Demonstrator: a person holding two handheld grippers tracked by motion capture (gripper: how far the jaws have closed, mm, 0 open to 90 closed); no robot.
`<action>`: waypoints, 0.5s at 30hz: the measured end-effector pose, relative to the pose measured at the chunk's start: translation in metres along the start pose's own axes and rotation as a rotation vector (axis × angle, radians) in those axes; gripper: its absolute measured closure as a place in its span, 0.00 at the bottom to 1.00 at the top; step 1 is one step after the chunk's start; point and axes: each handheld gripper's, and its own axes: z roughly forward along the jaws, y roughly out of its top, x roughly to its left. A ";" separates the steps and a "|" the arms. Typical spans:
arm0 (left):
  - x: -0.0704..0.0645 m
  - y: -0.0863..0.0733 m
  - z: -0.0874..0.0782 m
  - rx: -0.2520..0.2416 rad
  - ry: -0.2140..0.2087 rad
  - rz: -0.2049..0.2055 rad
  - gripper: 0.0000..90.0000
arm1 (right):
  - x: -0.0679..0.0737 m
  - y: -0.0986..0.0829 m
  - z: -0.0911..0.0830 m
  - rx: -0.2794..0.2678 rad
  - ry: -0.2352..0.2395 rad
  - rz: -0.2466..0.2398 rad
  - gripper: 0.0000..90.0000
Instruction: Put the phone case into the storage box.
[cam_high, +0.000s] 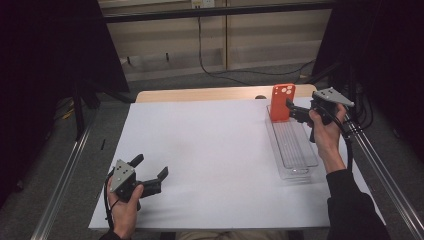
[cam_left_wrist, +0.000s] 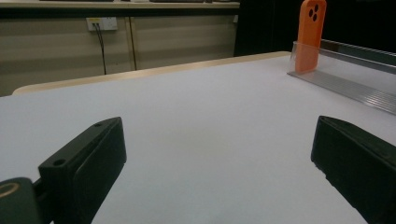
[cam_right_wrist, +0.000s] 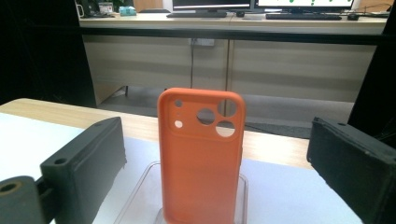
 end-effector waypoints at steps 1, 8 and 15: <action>0.000 0.000 0.000 0.001 0.001 -0.002 0.04 | 0.001 -0.001 -0.002 -0.012 0.002 -0.004 0.04; 0.002 0.000 -0.003 0.001 0.017 -0.001 0.04 | 0.006 -0.007 -0.019 -0.031 0.001 -0.017 0.03; 0.001 0.000 -0.007 -0.013 0.021 -0.010 0.04 | 0.009 -0.014 -0.036 -0.046 -0.011 -0.018 0.03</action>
